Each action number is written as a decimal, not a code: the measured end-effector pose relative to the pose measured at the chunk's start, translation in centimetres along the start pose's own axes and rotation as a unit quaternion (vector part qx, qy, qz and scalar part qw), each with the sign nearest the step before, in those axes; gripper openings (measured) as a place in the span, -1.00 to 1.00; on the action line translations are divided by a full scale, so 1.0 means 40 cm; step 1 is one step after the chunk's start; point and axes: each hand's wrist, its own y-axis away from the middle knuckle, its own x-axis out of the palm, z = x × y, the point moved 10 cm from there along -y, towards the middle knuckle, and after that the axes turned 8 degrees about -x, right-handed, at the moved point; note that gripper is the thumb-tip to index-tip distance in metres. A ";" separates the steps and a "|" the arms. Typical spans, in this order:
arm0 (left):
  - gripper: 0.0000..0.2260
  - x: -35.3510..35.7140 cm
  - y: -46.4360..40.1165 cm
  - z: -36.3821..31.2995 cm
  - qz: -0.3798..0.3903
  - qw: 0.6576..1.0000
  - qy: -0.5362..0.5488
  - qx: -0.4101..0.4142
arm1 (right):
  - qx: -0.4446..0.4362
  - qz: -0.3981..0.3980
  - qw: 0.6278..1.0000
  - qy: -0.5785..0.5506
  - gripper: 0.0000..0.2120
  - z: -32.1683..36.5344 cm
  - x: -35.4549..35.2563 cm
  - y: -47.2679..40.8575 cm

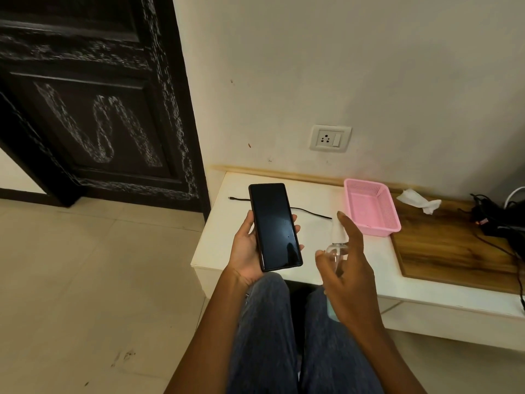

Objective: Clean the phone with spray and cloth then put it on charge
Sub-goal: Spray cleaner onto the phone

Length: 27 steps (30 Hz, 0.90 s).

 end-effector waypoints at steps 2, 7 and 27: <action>-0.42 0.000 0.000 0.004 0.008 1.000 -0.001 -0.006 | 0.018 -0.004 0.999 -0.038 -0.42 -0.024 0.002 -0.007; -0.41 -0.021 -0.006 0.015 -0.006 1.000 0.015 -0.021 | 0.064 -0.012 0.988 -0.143 -0.40 -0.116 0.034 -0.041; -0.40 -0.088 -0.066 0.028 -0.033 0.997 -0.010 -0.062 | 0.242 0.054 0.969 0.002 -0.58 -0.511 0.229 -0.112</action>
